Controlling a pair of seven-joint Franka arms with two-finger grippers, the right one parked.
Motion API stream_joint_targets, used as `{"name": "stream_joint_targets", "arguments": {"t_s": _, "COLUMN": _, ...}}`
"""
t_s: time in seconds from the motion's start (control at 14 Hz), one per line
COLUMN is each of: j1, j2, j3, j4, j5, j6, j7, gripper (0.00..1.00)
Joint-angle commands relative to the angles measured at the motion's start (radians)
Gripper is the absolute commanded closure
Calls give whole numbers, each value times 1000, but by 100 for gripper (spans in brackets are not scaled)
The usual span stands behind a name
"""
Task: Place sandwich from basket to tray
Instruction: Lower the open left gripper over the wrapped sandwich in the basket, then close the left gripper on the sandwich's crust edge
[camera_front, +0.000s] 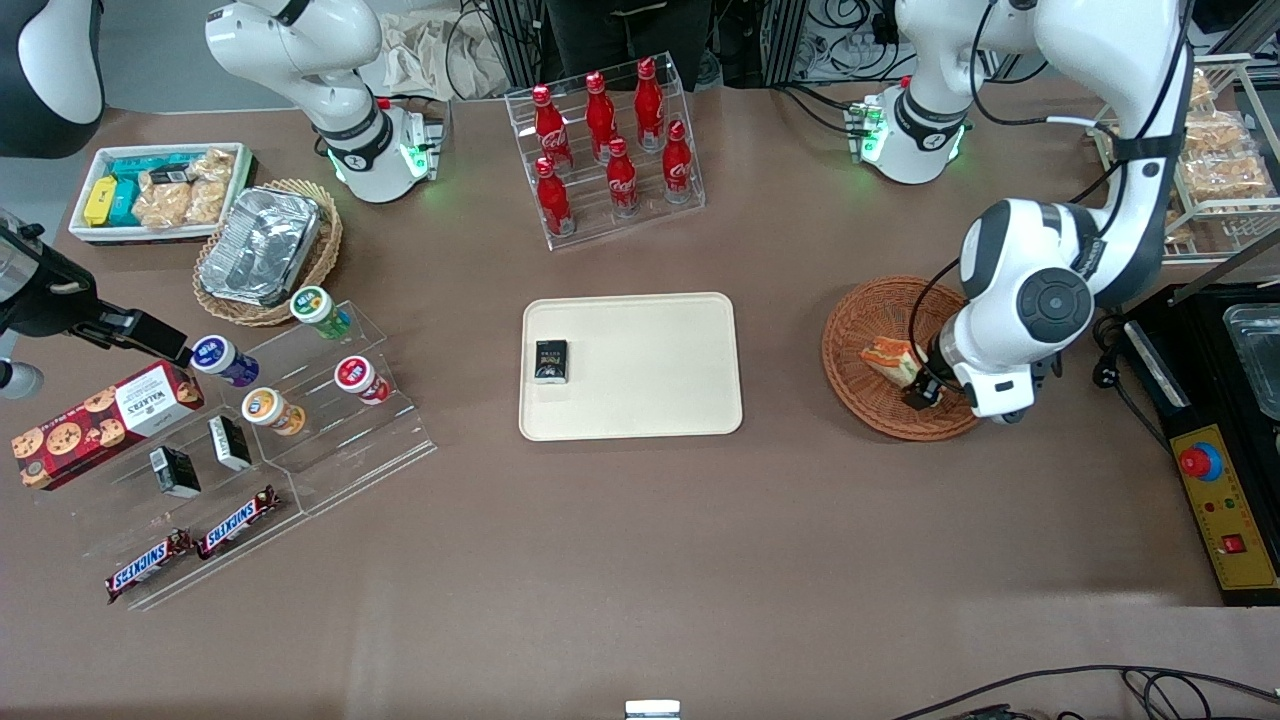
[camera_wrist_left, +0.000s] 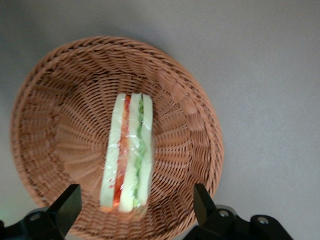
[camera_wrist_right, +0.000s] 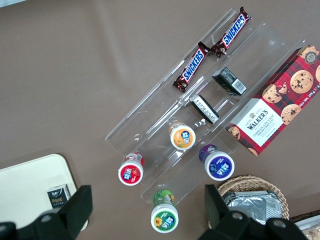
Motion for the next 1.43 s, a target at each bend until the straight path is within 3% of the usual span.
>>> {"name": "stream_joint_targets", "arguments": {"t_s": 0.0, "j1": -1, "j2": -9, "j3": 0, "j4": -73, "j5": -10, "j6": 109, "j7": -20, "gripper": 1}}
{"name": "stream_joint_targets", "arguments": {"t_s": 0.86, "j1": -8, "j2": 25, "j3": 0, "j4": -207, "j5": -4, "j6": 295, "j7": -26, "gripper": 3}}
{"name": "stream_joint_targets", "arguments": {"t_s": 0.93, "j1": -8, "j2": 23, "j3": 0, "j4": -215, "j5": -4, "j6": 309, "j7": -29, "gripper": 16}}
{"name": "stream_joint_targets", "arguments": {"t_s": 1.0, "j1": -10, "j2": 20, "j3": -2, "j4": -216, "j5": -4, "j6": 309, "j7": -30, "gripper": 45}}
{"name": "stream_joint_targets", "arguments": {"t_s": 1.14, "j1": -10, "j2": 18, "j3": 0, "j4": -215, "j5": -6, "j6": 309, "j7": -45, "gripper": 93}}
{"name": "stream_joint_targets", "arguments": {"t_s": 1.21, "j1": -8, "j2": 15, "j3": 0, "j4": -213, "j5": -6, "j6": 306, "j7": -55, "gripper": 100}}
{"name": "stream_joint_targets", "arguments": {"t_s": 1.36, "j1": -7, "j2": -4, "j3": 0, "j4": -201, "j5": -6, "j6": 297, "j7": -55, "gripper": 100}}
